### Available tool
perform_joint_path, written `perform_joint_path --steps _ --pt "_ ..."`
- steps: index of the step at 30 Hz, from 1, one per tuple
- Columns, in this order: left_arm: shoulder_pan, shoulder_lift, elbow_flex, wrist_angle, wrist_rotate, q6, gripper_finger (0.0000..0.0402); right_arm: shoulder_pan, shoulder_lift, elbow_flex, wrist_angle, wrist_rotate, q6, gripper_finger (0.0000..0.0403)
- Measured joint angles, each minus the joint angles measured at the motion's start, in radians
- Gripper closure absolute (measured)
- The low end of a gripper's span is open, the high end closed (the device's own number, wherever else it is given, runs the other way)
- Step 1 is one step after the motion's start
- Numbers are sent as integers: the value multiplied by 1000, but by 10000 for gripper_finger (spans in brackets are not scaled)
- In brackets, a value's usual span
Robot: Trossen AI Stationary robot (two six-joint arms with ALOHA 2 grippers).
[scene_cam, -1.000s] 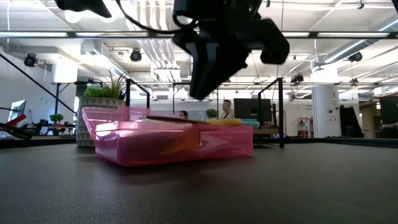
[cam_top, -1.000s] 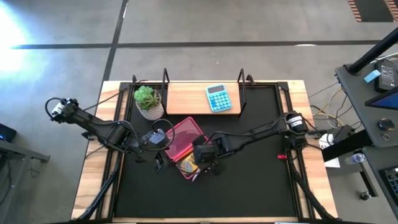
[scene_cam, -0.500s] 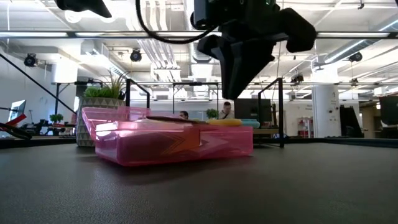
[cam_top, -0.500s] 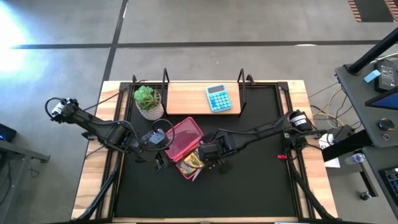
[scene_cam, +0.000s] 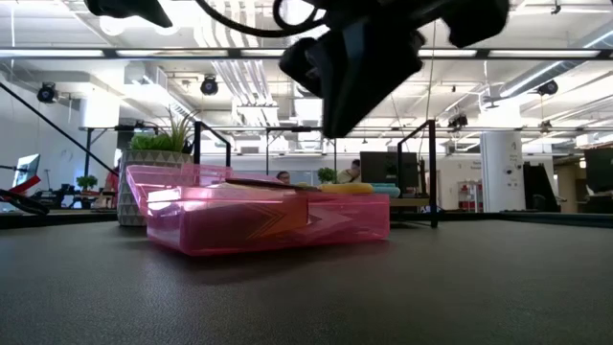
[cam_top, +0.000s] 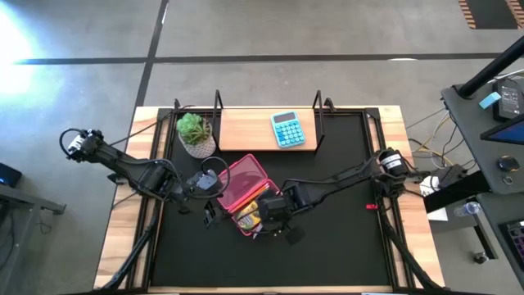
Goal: Pack school essentials
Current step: Put the yellow scissors into the red supply box
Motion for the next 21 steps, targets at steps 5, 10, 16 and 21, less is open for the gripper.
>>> perform_joint_path --steps 5,10,16,21 --pt "0 0 0 1 0 -26 13 -1 26 0 40 1 20 370" --pt "0 0 -1 1 0 -26 13 21 65 -2 40 -43 25 370" --pt "0 0 -1 0 0 -26 13 31 99 -2 117 -43 22 370" --pt "0 0 -1 2 0 -27 13 30 110 -2 160 -32 26 370"
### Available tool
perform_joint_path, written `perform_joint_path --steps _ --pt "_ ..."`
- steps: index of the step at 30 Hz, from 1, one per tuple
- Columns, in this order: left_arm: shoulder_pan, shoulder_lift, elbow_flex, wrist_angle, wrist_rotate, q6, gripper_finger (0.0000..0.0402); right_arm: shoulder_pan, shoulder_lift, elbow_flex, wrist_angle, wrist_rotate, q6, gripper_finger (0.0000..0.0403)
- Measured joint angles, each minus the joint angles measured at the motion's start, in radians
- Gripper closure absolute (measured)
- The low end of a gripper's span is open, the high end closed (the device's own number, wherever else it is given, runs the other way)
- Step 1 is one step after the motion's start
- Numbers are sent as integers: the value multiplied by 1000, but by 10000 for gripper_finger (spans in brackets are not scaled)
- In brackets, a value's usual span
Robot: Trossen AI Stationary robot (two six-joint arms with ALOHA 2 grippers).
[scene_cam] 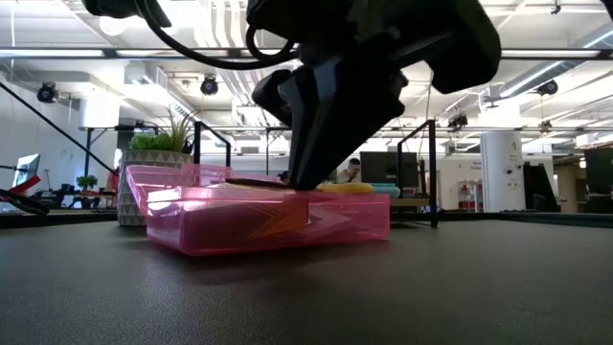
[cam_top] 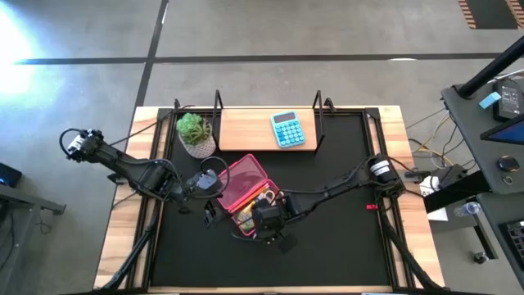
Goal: Pack school essentials
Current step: Put the yellow scissors into the red supply box
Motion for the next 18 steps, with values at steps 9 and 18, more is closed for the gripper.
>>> perform_joint_path --steps 9,18 --pt "0 0 0 5 0 -1 13 -18 5 0 56 73 -5 370" --pt "0 0 0 5 0 -1 13 -67 13 1 86 126 14 370"
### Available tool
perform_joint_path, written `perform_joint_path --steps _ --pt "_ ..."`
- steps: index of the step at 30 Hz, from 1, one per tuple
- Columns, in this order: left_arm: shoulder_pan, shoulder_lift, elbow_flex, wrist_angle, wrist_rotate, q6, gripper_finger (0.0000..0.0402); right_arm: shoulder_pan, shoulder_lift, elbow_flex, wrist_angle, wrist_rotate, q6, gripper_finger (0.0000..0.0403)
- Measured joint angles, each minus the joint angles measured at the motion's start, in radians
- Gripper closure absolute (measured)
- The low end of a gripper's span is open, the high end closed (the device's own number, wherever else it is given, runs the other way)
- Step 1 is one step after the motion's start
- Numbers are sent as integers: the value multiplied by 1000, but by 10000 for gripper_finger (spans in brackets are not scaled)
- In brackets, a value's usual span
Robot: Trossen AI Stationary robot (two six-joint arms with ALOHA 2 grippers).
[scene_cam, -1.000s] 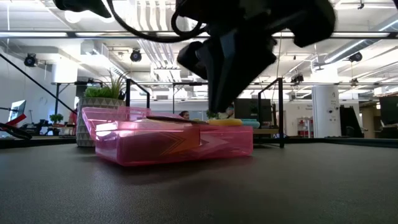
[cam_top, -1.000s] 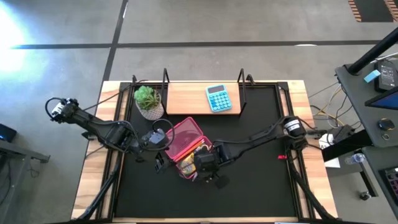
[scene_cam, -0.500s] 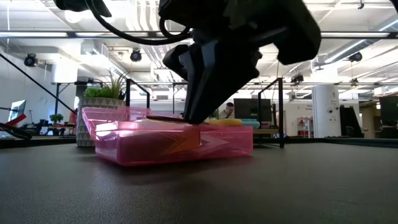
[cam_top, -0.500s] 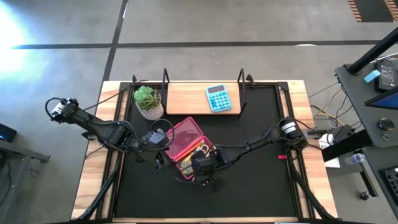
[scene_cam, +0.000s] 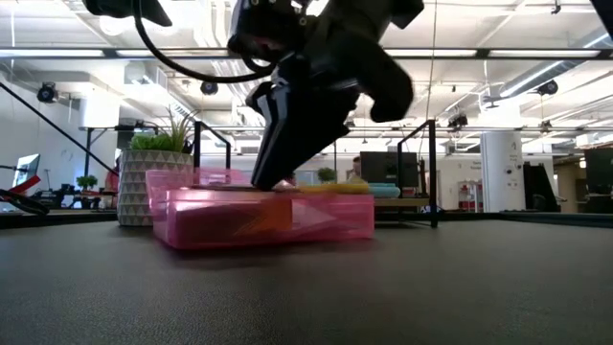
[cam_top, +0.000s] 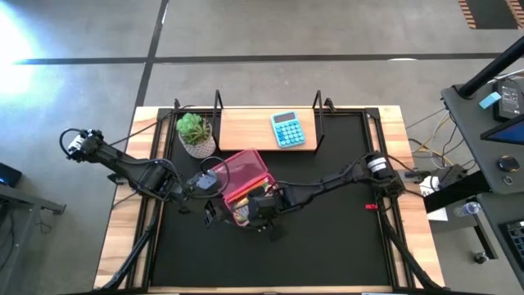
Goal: Pack school essentials
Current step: Put the yellow scissors into the red supply box
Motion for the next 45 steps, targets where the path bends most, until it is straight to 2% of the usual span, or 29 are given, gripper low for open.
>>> perform_joint_path --steps 12,18,32,38,45 --pt "0 0 0 -2 0 2 13 -17 -58 1 -10 48 28 370" --pt "0 0 0 -4 0 2 13 -18 -69 -7 -134 49 31 370" --pt "0 0 0 -5 0 7 13 -61 -68 -52 -116 50 26 370" --pt "0 0 0 -9 0 9 13 -91 -68 -59 -89 117 13 370" --pt "0 0 0 -10 0 9 13 -104 -71 -47 -91 119 38 370"
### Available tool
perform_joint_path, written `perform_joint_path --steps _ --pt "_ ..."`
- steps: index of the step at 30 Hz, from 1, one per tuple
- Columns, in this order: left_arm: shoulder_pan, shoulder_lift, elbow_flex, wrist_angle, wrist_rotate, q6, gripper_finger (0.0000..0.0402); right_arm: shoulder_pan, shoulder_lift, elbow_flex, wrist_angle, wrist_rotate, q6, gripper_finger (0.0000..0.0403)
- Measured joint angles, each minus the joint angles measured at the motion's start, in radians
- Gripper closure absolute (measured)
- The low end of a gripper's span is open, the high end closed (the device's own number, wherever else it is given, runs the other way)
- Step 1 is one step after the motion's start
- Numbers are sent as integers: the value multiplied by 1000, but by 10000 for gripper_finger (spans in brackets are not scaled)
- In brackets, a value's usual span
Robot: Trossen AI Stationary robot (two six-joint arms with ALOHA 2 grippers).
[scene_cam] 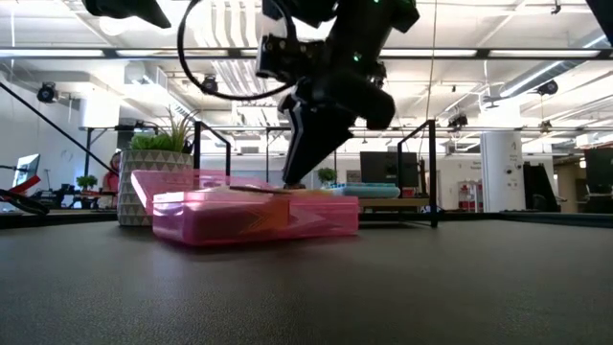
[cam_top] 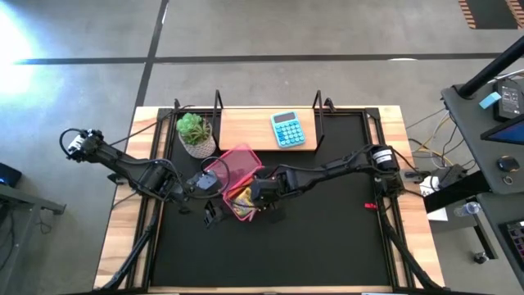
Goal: Pack school essentials
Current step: Put the yellow scissors into the red supply box, then close the red supply box
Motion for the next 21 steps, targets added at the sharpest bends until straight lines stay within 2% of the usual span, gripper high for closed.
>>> perform_joint_path --steps 6,14,21 --pt "0 0 0 -1 0 0 13 0 -27 10 -27 -1 7 370" --pt "0 0 0 -6 0 -1 13 -2 -45 -6 -177 -1 12 370" --pt "0 0 0 -10 0 -1 13 -10 -45 -15 -176 -1 141 347"
